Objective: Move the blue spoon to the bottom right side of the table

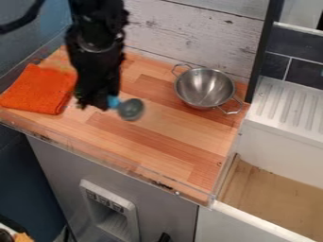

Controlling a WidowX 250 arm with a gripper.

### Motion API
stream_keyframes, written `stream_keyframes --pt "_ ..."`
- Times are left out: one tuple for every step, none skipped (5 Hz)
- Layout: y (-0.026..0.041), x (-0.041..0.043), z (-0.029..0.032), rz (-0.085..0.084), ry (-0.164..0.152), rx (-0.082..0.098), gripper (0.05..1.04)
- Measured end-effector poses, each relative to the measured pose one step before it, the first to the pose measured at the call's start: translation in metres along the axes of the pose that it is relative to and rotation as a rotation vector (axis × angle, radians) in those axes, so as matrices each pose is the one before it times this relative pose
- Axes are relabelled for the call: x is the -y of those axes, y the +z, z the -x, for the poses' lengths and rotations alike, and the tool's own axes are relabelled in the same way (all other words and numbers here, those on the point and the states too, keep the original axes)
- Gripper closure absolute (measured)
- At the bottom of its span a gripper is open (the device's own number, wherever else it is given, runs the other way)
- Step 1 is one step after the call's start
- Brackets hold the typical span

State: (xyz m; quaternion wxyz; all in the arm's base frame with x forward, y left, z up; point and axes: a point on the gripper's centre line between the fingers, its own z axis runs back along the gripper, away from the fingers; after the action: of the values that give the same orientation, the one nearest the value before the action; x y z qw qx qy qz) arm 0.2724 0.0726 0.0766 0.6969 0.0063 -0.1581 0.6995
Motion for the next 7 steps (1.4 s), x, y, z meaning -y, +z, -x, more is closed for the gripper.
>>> stream_keyframes --pt "0.00339 0.00219 0.0307 0.0155 -0.055 -0.0112 0.721" --pt "-0.00722 0.00267 0.02823 -0.0021 -0.1208 -0.0084 0.721" --pt "-0.01494 0.00072 0.01561 -0.0227 -0.0962 -0.016 0.721" --pt "-0.01311 0.0031 0.01316 -0.0025 -0.046 -0.0167 0.721" --pt "-0.00939 0.0045 0.01251 -0.0089 -0.0402 -0.0078 0.721" --pt "-0.00247 0.0089 0.00452 0.0031 -0.0255 0.0106 0.676" --pt "-0.00242 -0.0054 0.00351 -0.0413 0.0135 -0.0113 0.364"
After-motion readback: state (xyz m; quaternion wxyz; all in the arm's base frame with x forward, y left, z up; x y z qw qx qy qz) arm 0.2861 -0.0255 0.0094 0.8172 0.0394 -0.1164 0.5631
